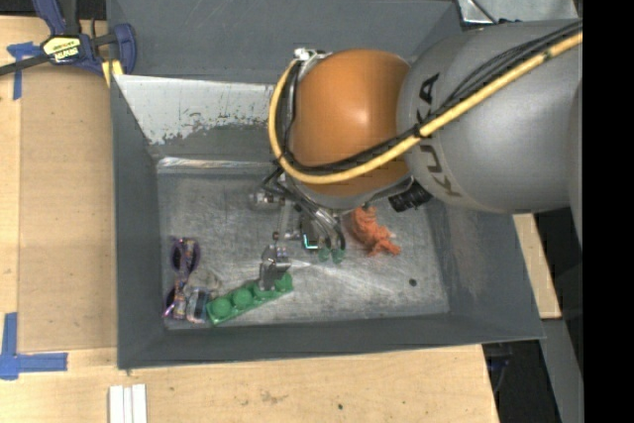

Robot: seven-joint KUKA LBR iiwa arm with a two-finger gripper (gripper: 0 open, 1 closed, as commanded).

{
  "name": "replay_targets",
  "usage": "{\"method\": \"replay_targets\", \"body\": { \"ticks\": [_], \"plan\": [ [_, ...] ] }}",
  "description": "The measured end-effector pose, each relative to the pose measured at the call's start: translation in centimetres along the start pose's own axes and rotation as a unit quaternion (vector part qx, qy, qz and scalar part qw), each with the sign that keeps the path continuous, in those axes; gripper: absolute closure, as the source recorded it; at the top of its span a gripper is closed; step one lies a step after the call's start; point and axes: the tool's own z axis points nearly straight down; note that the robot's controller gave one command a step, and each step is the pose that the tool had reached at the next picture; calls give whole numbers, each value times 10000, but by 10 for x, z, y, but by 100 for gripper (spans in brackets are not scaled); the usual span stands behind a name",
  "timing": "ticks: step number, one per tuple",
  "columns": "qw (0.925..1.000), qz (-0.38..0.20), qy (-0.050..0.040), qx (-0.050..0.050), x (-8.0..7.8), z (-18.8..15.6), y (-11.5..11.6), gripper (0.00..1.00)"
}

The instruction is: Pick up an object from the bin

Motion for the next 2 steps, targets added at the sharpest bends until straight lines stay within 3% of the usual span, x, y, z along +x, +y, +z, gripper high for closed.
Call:
{"method": "replay_targets", "body": {
  "ticks": [1,2],
  "plan": [
    [10000,9,-39,-9,-2,-4,0,0],
    [9993,-367,-70,-8,-6,9,6,0]
  ]
}}
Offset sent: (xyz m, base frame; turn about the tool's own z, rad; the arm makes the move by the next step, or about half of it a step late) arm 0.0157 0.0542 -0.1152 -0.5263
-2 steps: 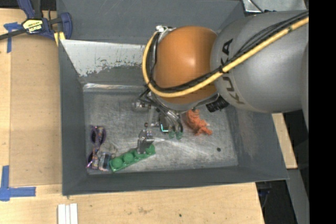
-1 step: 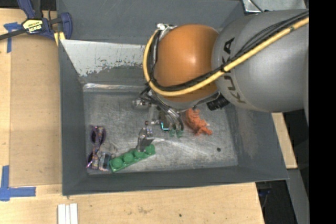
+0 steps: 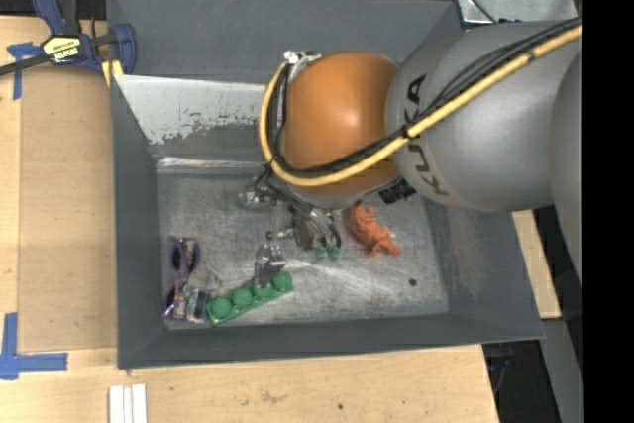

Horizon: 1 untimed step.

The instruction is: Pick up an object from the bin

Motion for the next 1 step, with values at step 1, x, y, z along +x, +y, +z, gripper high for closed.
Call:
{"method": "replay_targets", "body": {
  "ticks": [1],
  "plan": [
    [9883,-1523,7,-7,6,68,-4,0]
  ]
}}
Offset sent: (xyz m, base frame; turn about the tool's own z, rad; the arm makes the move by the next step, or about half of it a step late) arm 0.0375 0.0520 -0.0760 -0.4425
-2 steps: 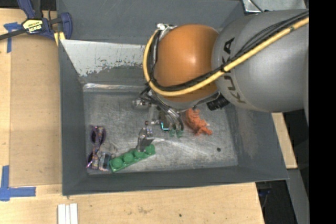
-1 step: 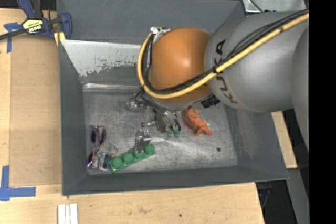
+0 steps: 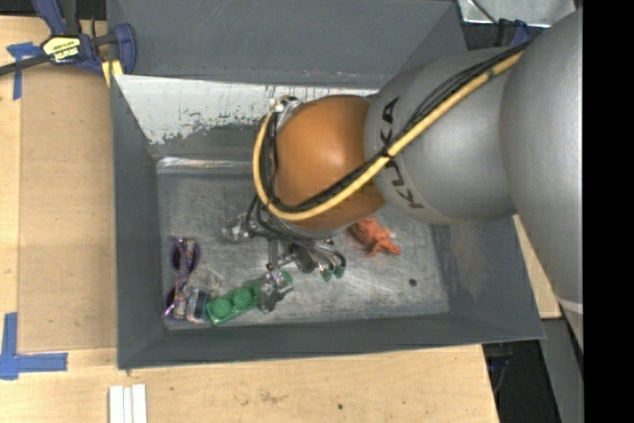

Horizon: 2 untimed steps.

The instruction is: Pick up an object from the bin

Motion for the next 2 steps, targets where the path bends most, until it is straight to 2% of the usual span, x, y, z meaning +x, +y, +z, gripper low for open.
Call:
{"method": "replay_targets", "body": {
  "ticks": [1,2],
  "plan": [
    [9985,-542,71,2,-36,18,20,0],
    [9953,-963,-17,-14,-30,20,38,0]
  ]
}}
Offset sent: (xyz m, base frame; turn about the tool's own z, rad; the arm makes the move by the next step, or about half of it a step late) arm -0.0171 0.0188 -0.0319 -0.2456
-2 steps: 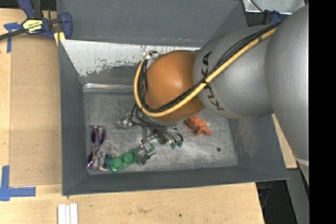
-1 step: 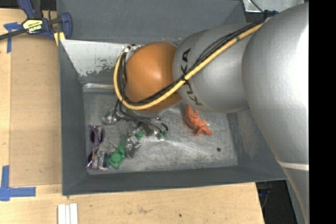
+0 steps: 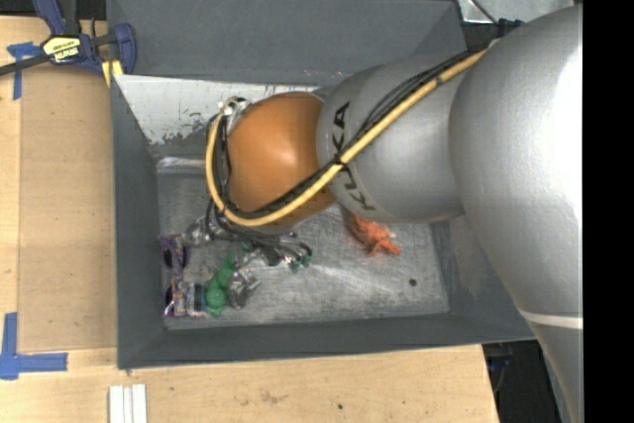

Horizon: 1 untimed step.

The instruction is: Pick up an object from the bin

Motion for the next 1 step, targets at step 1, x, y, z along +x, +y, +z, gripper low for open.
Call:
{"method": "replay_targets", "body": {
  "ticks": [1],
  "plan": [
    [9851,1719,-3,11,-32,20,-9,100]
  ]
}}
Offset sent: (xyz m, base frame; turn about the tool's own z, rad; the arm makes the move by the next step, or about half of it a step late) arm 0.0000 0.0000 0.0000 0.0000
